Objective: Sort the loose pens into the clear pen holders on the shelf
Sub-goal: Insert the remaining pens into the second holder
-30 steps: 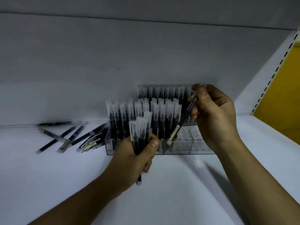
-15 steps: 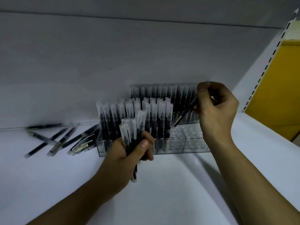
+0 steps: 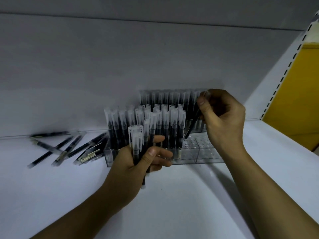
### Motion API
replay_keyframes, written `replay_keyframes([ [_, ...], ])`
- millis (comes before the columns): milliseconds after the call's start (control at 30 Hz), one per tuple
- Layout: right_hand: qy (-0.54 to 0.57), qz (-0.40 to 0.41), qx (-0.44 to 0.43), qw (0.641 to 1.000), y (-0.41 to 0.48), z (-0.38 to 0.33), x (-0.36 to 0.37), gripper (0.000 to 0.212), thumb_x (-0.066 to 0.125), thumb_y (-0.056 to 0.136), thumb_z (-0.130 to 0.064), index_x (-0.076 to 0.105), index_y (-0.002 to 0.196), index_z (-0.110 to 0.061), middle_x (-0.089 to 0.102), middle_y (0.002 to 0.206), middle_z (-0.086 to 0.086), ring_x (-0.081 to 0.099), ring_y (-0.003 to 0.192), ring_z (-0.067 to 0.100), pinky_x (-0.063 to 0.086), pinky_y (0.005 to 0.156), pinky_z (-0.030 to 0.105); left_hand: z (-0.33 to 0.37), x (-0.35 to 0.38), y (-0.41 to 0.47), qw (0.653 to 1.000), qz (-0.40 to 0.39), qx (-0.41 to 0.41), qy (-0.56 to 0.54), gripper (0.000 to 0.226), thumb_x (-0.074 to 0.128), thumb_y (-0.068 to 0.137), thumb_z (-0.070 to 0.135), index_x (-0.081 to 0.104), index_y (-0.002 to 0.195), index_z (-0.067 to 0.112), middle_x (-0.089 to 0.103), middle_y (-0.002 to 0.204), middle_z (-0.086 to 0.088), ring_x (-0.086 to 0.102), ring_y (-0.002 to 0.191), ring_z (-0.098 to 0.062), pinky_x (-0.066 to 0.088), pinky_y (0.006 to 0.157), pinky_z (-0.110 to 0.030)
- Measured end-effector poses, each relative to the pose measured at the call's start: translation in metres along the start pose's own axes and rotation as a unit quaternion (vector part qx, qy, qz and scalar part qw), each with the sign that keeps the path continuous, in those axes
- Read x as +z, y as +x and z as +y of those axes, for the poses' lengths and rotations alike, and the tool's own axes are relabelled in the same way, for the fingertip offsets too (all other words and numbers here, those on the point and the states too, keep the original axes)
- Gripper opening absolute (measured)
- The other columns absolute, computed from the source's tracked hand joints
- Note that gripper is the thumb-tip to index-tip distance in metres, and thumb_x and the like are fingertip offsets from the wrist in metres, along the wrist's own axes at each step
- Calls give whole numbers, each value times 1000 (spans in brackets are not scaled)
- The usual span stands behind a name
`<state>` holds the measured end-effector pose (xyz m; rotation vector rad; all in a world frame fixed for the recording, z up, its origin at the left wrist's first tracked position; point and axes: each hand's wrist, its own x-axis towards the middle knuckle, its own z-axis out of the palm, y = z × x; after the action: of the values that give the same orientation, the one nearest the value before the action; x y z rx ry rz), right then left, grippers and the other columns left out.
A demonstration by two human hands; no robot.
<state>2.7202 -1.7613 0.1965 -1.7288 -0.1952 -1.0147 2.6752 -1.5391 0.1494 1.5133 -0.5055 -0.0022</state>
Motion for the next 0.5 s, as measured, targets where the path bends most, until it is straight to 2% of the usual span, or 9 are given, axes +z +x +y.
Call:
replay_keyframes([
  [100, -11, -40, 7, 999, -1, 4, 3, 12, 78, 90, -22, 70, 100, -22, 68, 81, -11, 64, 74, 11, 55, 69, 25, -3, -1, 0, 1000, 3, -2, 10, 26, 46, 101, 23, 58, 123, 15, 76, 99, -7, 74, 92, -25, 60, 83, -35],
  [167, -23, -72, 9, 997, -3, 5, 4, 17, 78, 89, -23, 70, 104, -21, 69, 85, -11, 66, 78, 11, 55, 71, 22, -3, -1, 0, 1000, 9, -8, 19, 25, 47, 100, 23, 58, 121, 16, 76, 98, -5, 73, 92, -22, 60, 85, -35],
  [233, -27, -103, 13, 994, -4, 7, 5, 20, 78, 89, -25, 70, 107, -24, 70, 89, -9, 67, 82, 16, 57, 73, 25, -3, 0, 0, 999, 0, -12, 31, 23, 49, 99, 18, 60, 119, 17, 76, 96, -3, 73, 90, -18, 60, 84, -35],
  [267, -28, -117, 13, 993, -4, 7, 5, 20, 77, 89, -26, 70, 107, -25, 71, 90, -8, 68, 84, 17, 59, 75, 30, -3, 0, 0, 999, -7, -16, 38, 20, 49, 101, 13, 60, 116, 18, 77, 90, 0, 73, 85, -13, 60, 78, -30],
  [333, -31, -133, 15, 991, -4, 9, 4, 21, 77, 88, -27, 69, 107, -27, 73, 93, -6, 69, 87, 21, 60, 79, 39, -5, 2, -1, 998, -21, -36, 44, 26, 45, 101, 1, 60, 108, 21, 72, 66, 10, 67, 58, 1, 51, 55, -12],
  [400, -35, -141, 19, 989, -4, 9, 2, 20, 77, 87, -31, 69, 105, -28, 73, 92, -5, 69, 86, 24, 59, 79, 43, -5, 4, -4, 997, -40, -44, 51, 31, 44, 99, -4, 59, 107, 22, 66, 54, 15, 56, 43, 5, 40, 43, -6],
  [500, -39, -163, 26, 986, -3, 9, 1, 26, 73, 81, -48, 70, 98, -29, 69, 83, -6, 64, 78, 27, 57, 71, 47, -7, 2, -2, 997, -23, -46, 56, 29, 45, 99, -1, 59, 112, 21, 73, 68, 13, 60, 50, 4, 44, 47, -8],
])
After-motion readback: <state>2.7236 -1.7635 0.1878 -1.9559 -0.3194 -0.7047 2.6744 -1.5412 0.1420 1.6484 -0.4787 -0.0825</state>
